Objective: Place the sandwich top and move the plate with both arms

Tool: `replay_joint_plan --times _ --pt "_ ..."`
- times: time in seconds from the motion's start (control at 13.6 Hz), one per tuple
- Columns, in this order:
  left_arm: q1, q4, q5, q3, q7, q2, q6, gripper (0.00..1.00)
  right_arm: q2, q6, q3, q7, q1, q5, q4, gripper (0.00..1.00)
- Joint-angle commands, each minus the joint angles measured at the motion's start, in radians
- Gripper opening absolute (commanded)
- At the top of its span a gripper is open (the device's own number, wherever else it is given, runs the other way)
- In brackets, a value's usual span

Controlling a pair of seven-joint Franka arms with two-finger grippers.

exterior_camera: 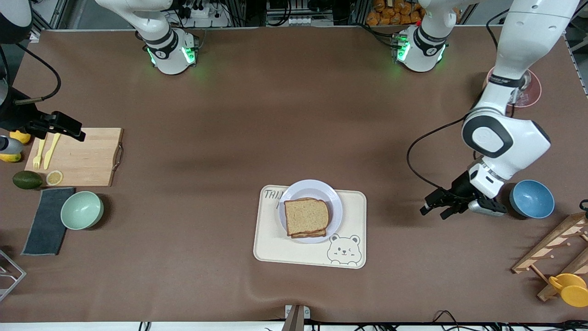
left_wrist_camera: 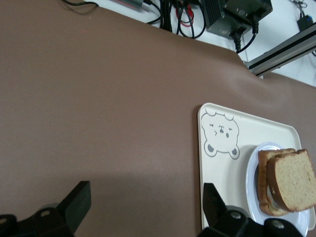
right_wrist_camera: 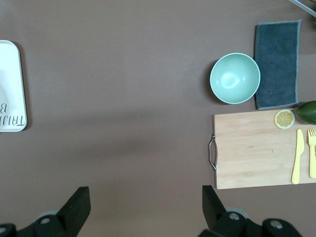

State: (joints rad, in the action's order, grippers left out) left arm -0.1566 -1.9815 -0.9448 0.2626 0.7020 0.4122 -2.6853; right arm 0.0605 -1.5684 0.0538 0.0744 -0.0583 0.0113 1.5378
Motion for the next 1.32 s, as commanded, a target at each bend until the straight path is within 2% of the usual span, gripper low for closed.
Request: replay_joint_plan --times 0.0,0.29,0.44,0.59,0.73,0.95,1.25 --pt "0.011 -0.025 0.191 -0.058 -0.148 -0.069 0.118 1.00 0.010 0.016 0.009 0.021 -0.011 -0.019 -0.021 1.00" --pt "0.014 0.044 0.472 -0.117 -0.330 -0.085 0.289 1.00 0.010 0.036 0.009 0.021 -0.011 -0.019 -0.021 1.00" --pt "0.011 0.120 0.672 -0.129 -0.435 -0.087 0.437 1.00 0.010 0.036 0.009 0.021 -0.011 -0.019 -0.021 1.00" --pt "0.011 0.221 0.817 -0.129 -0.530 -0.089 0.610 1.00 0.010 0.036 0.009 0.021 -0.011 -0.019 -0.021 1.00" --pt "0.017 0.300 0.900 -0.126 -0.599 -0.096 0.740 1.00 0.010 0.038 0.009 0.019 -0.011 -0.019 -0.021 1.00" --pt "0.068 0.343 0.994 -0.125 -0.667 -0.140 0.859 1.00 0.010 0.039 0.009 0.018 -0.011 -0.019 -0.021 1.00" --pt "0.101 0.343 0.985 -0.103 -0.778 -0.239 0.927 1.00 0.015 0.039 0.009 0.016 -0.011 -0.019 -0.021 1.00"
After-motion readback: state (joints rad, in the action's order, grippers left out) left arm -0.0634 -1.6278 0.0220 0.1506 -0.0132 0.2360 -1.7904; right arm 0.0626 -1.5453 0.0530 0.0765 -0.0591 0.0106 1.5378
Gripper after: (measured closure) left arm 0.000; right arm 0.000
